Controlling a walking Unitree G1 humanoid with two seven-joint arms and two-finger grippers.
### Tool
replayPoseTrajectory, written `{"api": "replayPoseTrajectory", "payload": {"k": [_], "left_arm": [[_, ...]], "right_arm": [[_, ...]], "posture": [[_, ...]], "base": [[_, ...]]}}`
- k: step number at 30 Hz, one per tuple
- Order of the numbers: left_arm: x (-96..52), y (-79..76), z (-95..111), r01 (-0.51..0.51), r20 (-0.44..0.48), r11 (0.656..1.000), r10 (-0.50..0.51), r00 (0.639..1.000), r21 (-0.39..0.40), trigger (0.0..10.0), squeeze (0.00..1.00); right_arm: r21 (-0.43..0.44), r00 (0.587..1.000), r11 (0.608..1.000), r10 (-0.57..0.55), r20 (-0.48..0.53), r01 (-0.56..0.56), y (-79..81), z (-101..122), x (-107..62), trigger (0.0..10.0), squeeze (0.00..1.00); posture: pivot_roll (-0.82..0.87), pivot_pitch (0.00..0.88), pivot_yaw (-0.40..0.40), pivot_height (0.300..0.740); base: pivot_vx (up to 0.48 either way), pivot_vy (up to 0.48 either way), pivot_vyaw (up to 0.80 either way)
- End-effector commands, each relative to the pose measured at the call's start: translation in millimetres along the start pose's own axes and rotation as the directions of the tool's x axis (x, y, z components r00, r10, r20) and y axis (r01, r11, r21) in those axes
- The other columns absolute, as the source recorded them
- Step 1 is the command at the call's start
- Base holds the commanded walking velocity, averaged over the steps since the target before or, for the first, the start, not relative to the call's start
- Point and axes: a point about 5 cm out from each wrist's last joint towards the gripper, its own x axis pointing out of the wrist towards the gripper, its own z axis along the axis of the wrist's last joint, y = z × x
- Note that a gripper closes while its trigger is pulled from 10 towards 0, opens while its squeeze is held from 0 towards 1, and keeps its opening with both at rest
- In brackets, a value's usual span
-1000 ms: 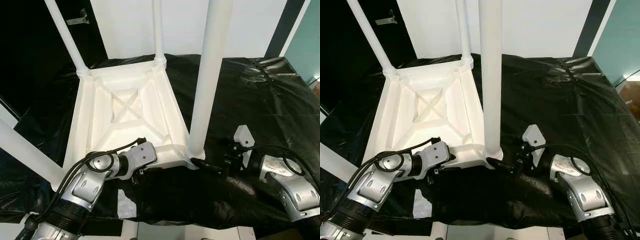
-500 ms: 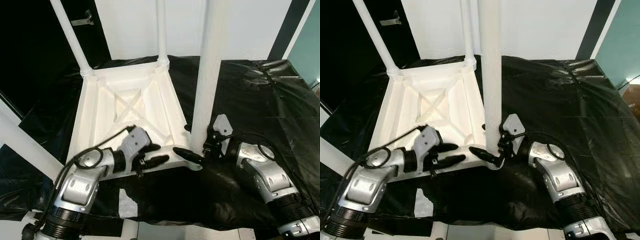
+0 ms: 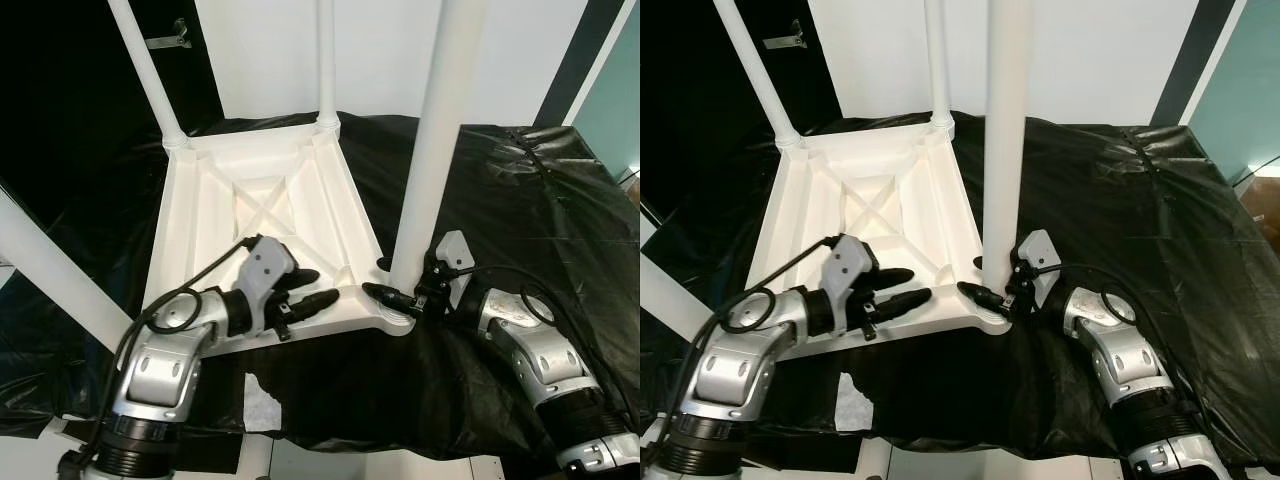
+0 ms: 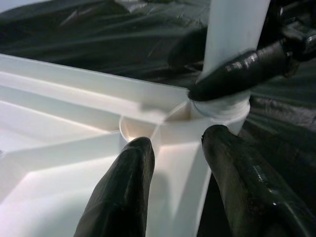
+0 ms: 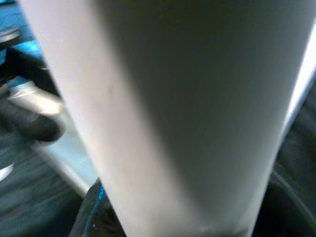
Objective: Building children table
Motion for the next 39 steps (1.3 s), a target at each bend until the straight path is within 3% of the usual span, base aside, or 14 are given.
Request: {"api": "replayPoseTrajectory", "payload": {"k": [1, 7, 8, 12, 13, 14, 17, 28, 29, 31, 32, 33, 34, 39], "left_arm": [[3.4, 11.5, -7.4, -0.317, -0.035, 0.948, 0.317, 0.948, -0.006, 10.0, 0.00], [10.8, 4.7, -6.9, -0.331, -0.017, 0.943, 0.330, 0.944, -0.033, 10.0, 0.00], [14.7, 3.1, -9.5, -0.355, -0.022, 0.934, 0.354, 0.935, -0.027, 10.0, 0.00], [17.4, 4.0, -11.8, -0.374, -0.025, 0.927, 0.374, 0.927, -0.033, 10.0, 0.00], [18.7, 6.1, -12.7, -0.384, -0.024, 0.923, 0.384, 0.923, -0.036, 10.0, 0.00], [19.4, 9.8, -13.4, -0.397, -0.021, 0.917, 0.397, 0.918, -0.040, 10.0, 0.00], [20.5, 18.0, -14.6, -0.424, -0.011, 0.904, 0.424, 0.906, -0.048, 10.0, 0.00], [18.4, 40.0, -9.5, -0.524, 0.023, 0.848, 0.527, 0.850, -0.082, 10.0, 0.00], [18.5, 39.2, -8.4, -0.527, 0.029, 0.844, 0.531, 0.847, -0.097, 10.0, 0.00], [18.5, 39.2, -8.4, -0.527, 0.029, 0.844, 0.531, 0.847, -0.097, 10.0, 0.00], [18.6, 38.0, -7.2, -0.528, 0.034, 0.843, 0.533, 0.845, -0.102, 10.0, 0.00], [18.6, 38.0, -7.2, -0.528, 0.034, 0.843, 0.533, 0.845, -0.102, 10.0, 0.00], [20.7, 34.8, -5.0, -0.515, 0.048, 0.851, 0.522, 0.852, -0.106, 10.0, 0.00], [23.6, 32.6, -2.7, -0.521, 0.062, 0.849, 0.527, 0.848, -0.094, 10.0, 0.00]], "right_arm": [[-0.017, 0.992, 0.992, -0.124, 0.016, 0.124, -5.8, 4.9, -0.9, 0.0, 0.00], [-0.024, 0.952, 0.952, -0.305, 0.006, 0.305, -0.9, 0.0, 2.8, 0.5, 0.00], [0.012, 0.889, 0.889, -0.458, -0.017, 0.458, 3.1, -5.9, 5.6, 0.0, 0.00], [0.049, 0.822, 0.821, -0.567, -0.051, 0.569, 5.5, -10.6, 6.7, 0.8, 0.00], [0.068, 0.772, 0.769, -0.632, -0.069, 0.636, 6.0, -13.0, 7.5, 10.0, 0.00], [0.075, 0.716, 0.712, -0.693, -0.085, 0.698, 6.7, -14.5, 8.8, 10.0, 0.00], [0.092, 0.643, 0.636, -0.758, -0.110, 0.766, 8.7, -16.0, 12.3, 10.0, 0.00], [0.110, 0.639, 0.633, -0.769, -0.029, 0.766, 12.7, -3.4, 14.6, 10.0, 0.00], [0.113, 0.649, 0.643, -0.761, -0.020, 0.757, 13.1, -2.3, 13.6, 10.0, 0.13], [0.113, 0.649, 0.643, -0.761, -0.020, 0.757, 13.1, -2.3, 13.6, 10.0, 0.13], [0.137, 0.665, 0.660, -0.747, 0.007, 0.739, 13.7, 0.1, 12.1, 10.0, 0.65], [0.137, 0.665, 0.660, -0.747, 0.007, 0.739, 13.7, 0.1, 12.1, 10.0, 0.65], [0.161, 0.698, 0.696, -0.714, 0.055, 0.700, 14.6, 5.7, 9.3, 10.0, 1.00], [0.160, 0.733, 0.735, -0.675, 0.084, 0.659, 15.4, 8.8, 5.7, 10.0, 1.00]], "posture": [[-0.04, 0.047, 0.023, 0.740], [-0.04, 0.055, 0.036, 0.740], [-0.05, 0.061, 0.039, 0.740], [-0.05, 0.062, 0.036, 0.740], [-0.05, 0.063, 0.032, 0.740], [-0.06, 0.062, 0.027, 0.740], [-0.07, 0.063, 0.016, 0.740], [-0.07, 0.051, 0.026, 0.740], [-0.07, 0.051, 0.027, 0.740], [-0.07, 0.051, 0.027, 0.740], [-0.07, 0.050, 0.026, 0.740], [-0.07, 0.050, 0.026, 0.740], [-0.06, 0.042, 0.028, 0.740], [-0.06, 0.040, 0.029, 0.740]], "base": [[0.000, 0.000, 0.00], [0.000, 0.000, 0.00], [0.000, 0.000, 0.00], [0.000, 0.000, 0.00], [0.000, 0.000, 0.00], [0.000, 0.000, 0.00], [0.000, 0.000, 0.00], [0.000, 0.000, 0.00], [0.000, 0.000, 0.00], [0.000, 0.000, 0.00], [0.000, 0.000, 0.00], [0.000, 0.000, 0.00], [0.000, 0.000, 0.00], [0.000, 0.000, 0.00]]}}
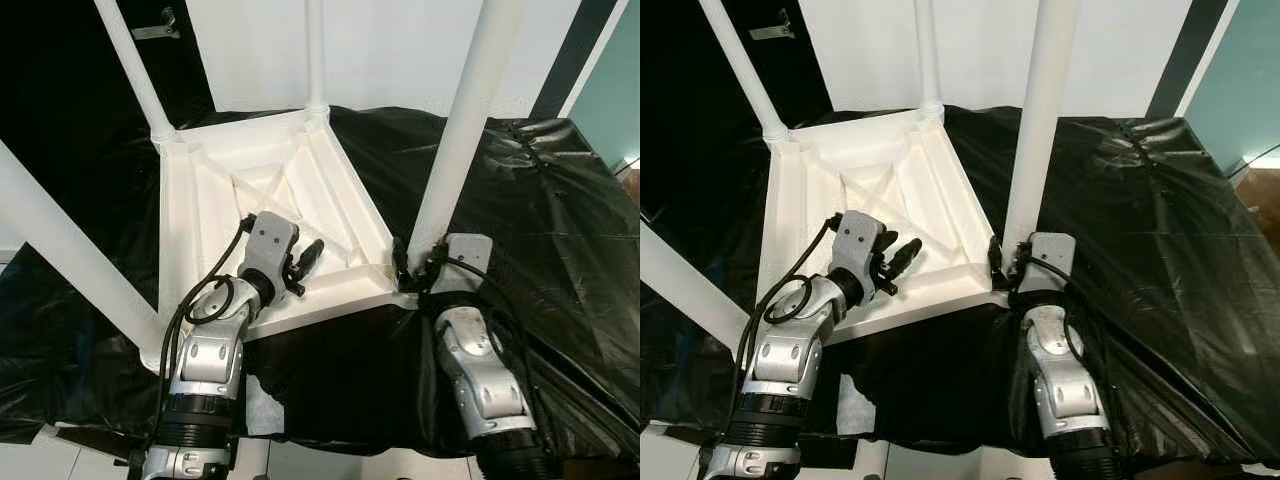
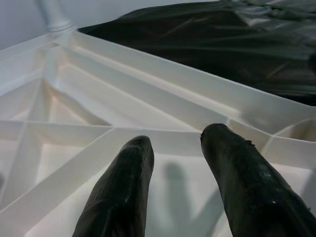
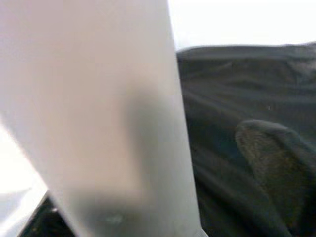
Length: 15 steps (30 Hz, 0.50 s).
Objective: Building children table
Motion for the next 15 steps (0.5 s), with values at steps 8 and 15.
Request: {"api": "replayPoseTrajectory", "payload": {"k": [8, 15], "left_arm": [[-0.4, 0.8, 3.8, -0.042, 0.017, 0.999, 0.041, 0.999, 0.021, 10.0, 0.00], [-0.3, 0.6, 5.5, -0.031, 0.022, 0.999, 0.030, 0.999, 0.032, 10.0, 0.00]], "right_arm": [[-0.032, 0.951, 0.951, 0.309, 0.000, -0.309, -20.9, 5.4, -19.8, 10.0, 0.00], [-0.042, 0.888, 0.888, 0.457, -0.042, -0.459, -34.0, 6.4, -14.7, 10.0, 0.00]], "posture": [[-0.07, 0.024, 0.043, 0.740], [-0.06, 0.008, 0.041, 0.740]], "base": [[0.000, 0.000, 0.00], [0.000, 0.000, 0.00]]}}
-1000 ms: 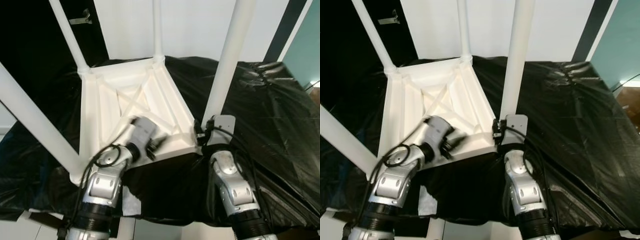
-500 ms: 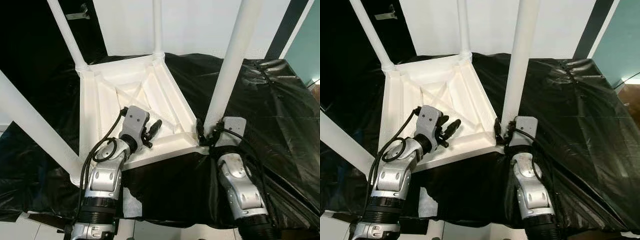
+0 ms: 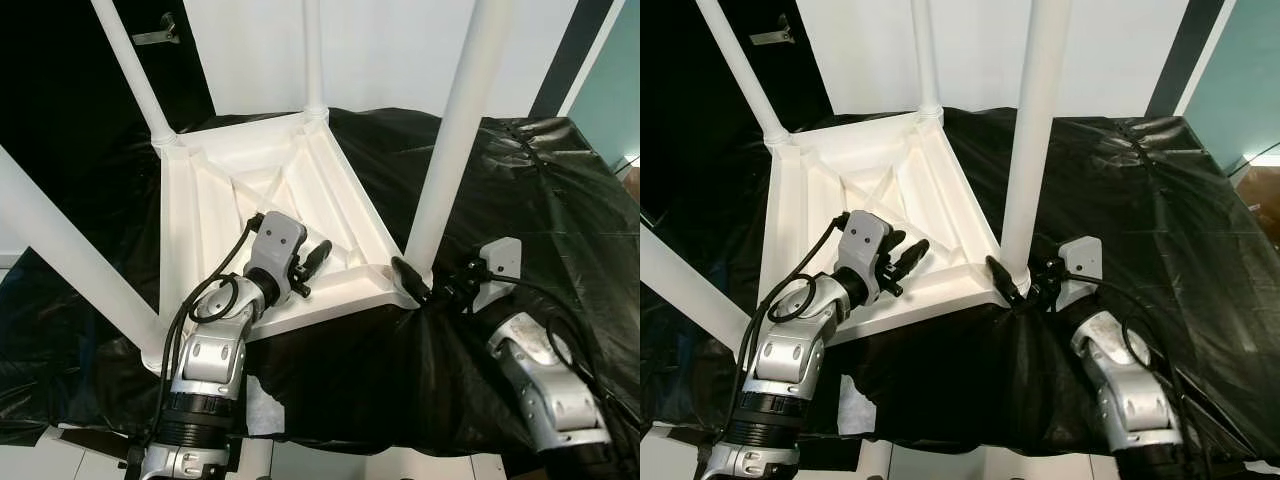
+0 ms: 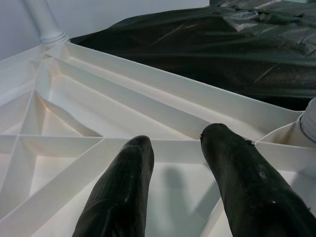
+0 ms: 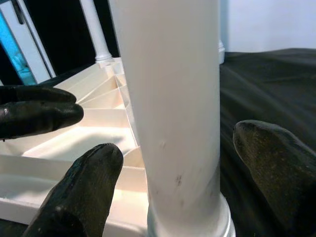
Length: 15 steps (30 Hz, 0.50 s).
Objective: Building children table
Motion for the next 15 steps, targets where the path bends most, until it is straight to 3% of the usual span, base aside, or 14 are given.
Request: {"api": "replayPoseTrajectory", "payload": {"k": [1, 7, 11, 12, 14, 15], "left_arm": [[-1.2, 3.3, 3.8, -0.043, 0.014, 0.999, 0.043, 0.999, 0.024, 10.0, 0.00], [-3.3, 0.9, 4.7, -0.031, 0.021, 0.999, 0.031, 0.999, 0.027, 10.0, 0.00], [-3.5, -0.7, 5.1, -0.027, 0.023, 0.999, 0.026, 0.999, 0.023, 10.0, 0.00], [-3.7, -1.8, 5.1, -0.023, 0.024, 0.999, 0.022, 0.999, 0.024, 10.0, 0.00], [-3.7, -1.8, 5.1, -0.023, 0.024, 0.999, 0.022, 0.999, 0.024, 10.0, 0.00], [-3.9, -2.8, 5.0, -0.021, 0.024, 1.000, 0.020, 1.000, 0.023, 10.0, 0.00]], "right_arm": [[0.007, 0.998, 0.999, 0.050, -0.025, -0.050, -3.4, -3.3, 1.6, 10.0, 0.00], [-0.047, 0.961, 0.965, 0.251, -0.112, -0.258, -14.9, -7.0, 21.1, 10.0, 0.00], [-0.042, 0.949, 0.954, 0.291, -0.122, -0.298, -14.4, -7.1, 25.7, 10.0, 0.00], [-0.053, 0.942, 0.948, 0.306, -0.135, -0.315, -14.5, -8.8, 27.9, 5.0, 0.00], [-0.053, 0.942, 0.948, 0.306, -0.135, -0.315, -14.5, -8.8, 27.9, 5.0, 0.00], [-0.043, 0.933, 0.940, 0.328, -0.147, -0.337, -14.3, -11.8, 29.6, 0.0, 0.00]], "posture": [[-0.06, 0.006, 0.040, 0.740], [-0.05, 0.000, 0.030, 0.740], [-0.05, 0.000, 0.029, 0.740], [-0.04, 0.000, 0.024, 0.740], [-0.04, 0.000, 0.024, 0.740], [-0.04, 0.000, 0.021, 0.740]], "base": [[0.000, 0.000, 0.00], [0.000, 0.000, 0.00], [0.000, 0.000, 0.00], [0.000, 0.000, 0.00], [0.000, 0.000, 0.00], [0.000, 0.000, 0.00]]}}
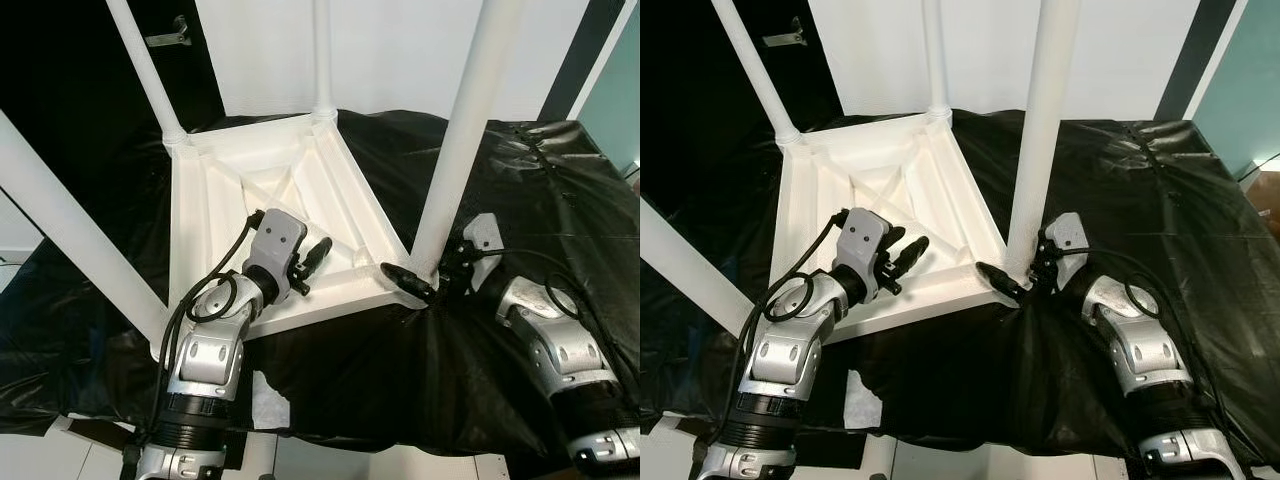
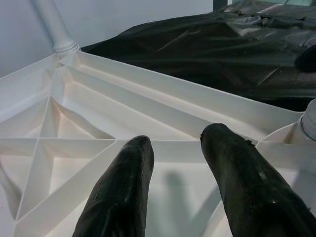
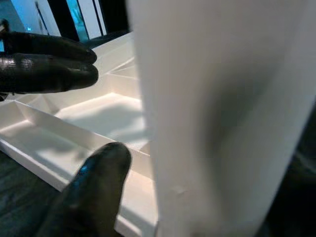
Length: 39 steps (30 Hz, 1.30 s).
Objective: Building children table
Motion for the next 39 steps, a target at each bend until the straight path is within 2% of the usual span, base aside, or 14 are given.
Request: {"api": "replayPoseTrajectory", "payload": {"k": [1, 8, 16, 17, 18, 22, 24, 25, 27, 30, 31, 32, 34, 39], "left_arm": [[-1.9, -2.1, -0.8, -0.027, 0.003, 1.000, 0.027, 1.000, -0.009, 10.0, 0.00], [-4.4, -4.6, -1.2, -0.023, 0.000, 1.000, 0.023, 1.000, -0.010, 10.0, 0.00], [-5.5, -6.3, -3.0, -0.024, -0.005, 1.000, 0.024, 1.000, -0.018, 10.0, 0.00], [-4.9, -6.8, -3.0, -0.025, -0.005, 0.999, 0.025, 1.000, -0.022, 10.0, 0.00], [-4.5, -7.3, -2.6, -0.024, -0.004, 0.999, 0.024, 1.000, -0.024, 10.0, 0.00], [-4.4, -7.5, -2.1, -0.022, -0.002, 0.999, 0.022, 1.000, -0.024, 10.0, 0.00], [-4.4, -7.5, -1.5, -0.018, -0.002, 1.000, 0.018, 1.000, -0.025, 10.0, 0.00], [-4.4, -7.5, -1.5, -0.018, -0.002, 1.000, 0.018, 1.000, -0.025, 10.0, 0.00], [-4.8, -6.9, -1.0, -0.015, -0.002, 1.000, 0.015, 1.000, -0.026, 10.0, 0.00], [-5.1, -6.6, -0.8, -0.013, -0.002, 1.000, 0.013, 1.000, -0.025, 10.0, 0.00], [-5.2, -6.4, -0.6, -0.012, -0.002, 1.000, 0.011, 1.000, -0.025, 10.0, 0.00], [-5.2, -6.4, -0.6, -0.012, -0.002, 1.000, 0.011, 1.000, -0.025, 10.0, 0.00], [-5.1, -6.2, 0.3, -0.012, 0.000, 1.000, 0.012, 1.000, -0.025, 10.0, 0.00], [-4.9, -7.5, 1.2, -0.011, 0.002, 0.999, 0.011, 1.000, -0.031, 10.0, 0.00]], "right_arm": [[0.003, 0.998, 0.998, 0.066, -0.023, -0.066, 5.7, -6.3, 4.3, 0.0, 0.00], [0.022, 0.998, 0.999, 0.045, -0.032, -0.044, 2.6, -12.7, 3.1, 0.0, 0.00], [0.029, 0.984, 0.985, -0.170, -0.061, 0.172, 4.5, -18.6, 1.0, 0.0, 0.00], [0.030, 0.965, 0.966, -0.255, -0.063, 0.257, 6.4, -19.8, 1.7, 3.3, 0.00], [0.048, 0.954, 0.954, -0.292, -0.061, 0.295, 9.3, -20.2, 2.5, 10.0, 0.00], [0.054, 0.941, 0.940, -0.332, -0.059, 0.336, 12.6, -20.1, 3.6, 10.0, 0.00], [0.082, 0.883, 0.879, -0.463, -0.082, 0.469, 17.9, -23.1, 5.6, 10.0, 0.00], [0.082, 0.883, 0.879, -0.463, -0.082, 0.469, 17.9, -23.1, 5.6, 10.0, 0.00], [0.088, 0.812, 0.808, -0.574, -0.106, 0.583, 22.9, -25.8, 6.8, 10.0, 0.00], [0.094, 0.769, 0.764, -0.628, -0.122, 0.639, 26.0, -27.2, 7.9, 10.0, 0.00], [0.096, 0.717, 0.711, -0.684, -0.131, 0.696, 29.3, -27.5, 9.7, 10.0, 0.00], [0.096, 0.717, 0.711, -0.684, -0.131, 0.696, 29.3, -27.5, 9.7, 10.0, 0.00], [0.125, 0.620, 0.608, -0.766, -0.169, 0.784, 38.4, -27.7, 16.1, 10.0, 0.00], [0.156, 0.665, 0.647, -0.734, -0.139, 0.747, 52.8, -17.6, 28.8, 10.0, 0.00]], "posture": [[-0.04, 0.000, 0.018, 0.740], [-0.04, 0.011, 0.011, 0.740], [-0.05, 0.024, 0.006, 0.740], [-0.05, 0.027, 0.007, 0.740], [-0.05, 0.030, 0.010, 0.740], [-0.05, 0.032, 0.012, 0.740], [-0.05, 0.039, 0.020, 0.740], [-0.05, 0.039, 0.020, 0.740], [-0.05, 0.041, 0.024, 0.740], [-0.05, 0.043, 0.024, 0.740], [-0.05, 0.046, 0.025, 0.740], [-0.05, 0.046, 0.025, 0.740], [-0.05, 0.046, 0.022, 0.740], [-0.05, 0.045, 0.027, 0.740]], "base": [[0.000, 0.000, 0.00], [0.000, 0.000, 0.00], [0.000, 0.000, 0.00], [0.000, 0.000, 0.00], [0.000, 0.000, 0.00], [0.000, 0.000, 0.00], [0.000, 0.000, 0.00], [0.000, 0.000, 0.00], [0.000, 0.000, 0.00], [0.000, 0.000, 0.00], [0.000, 0.000, 0.00], [0.000, 0.000, 0.00], [0.000, 0.000, 0.00], [0.000, 0.000, 0.00]]}}
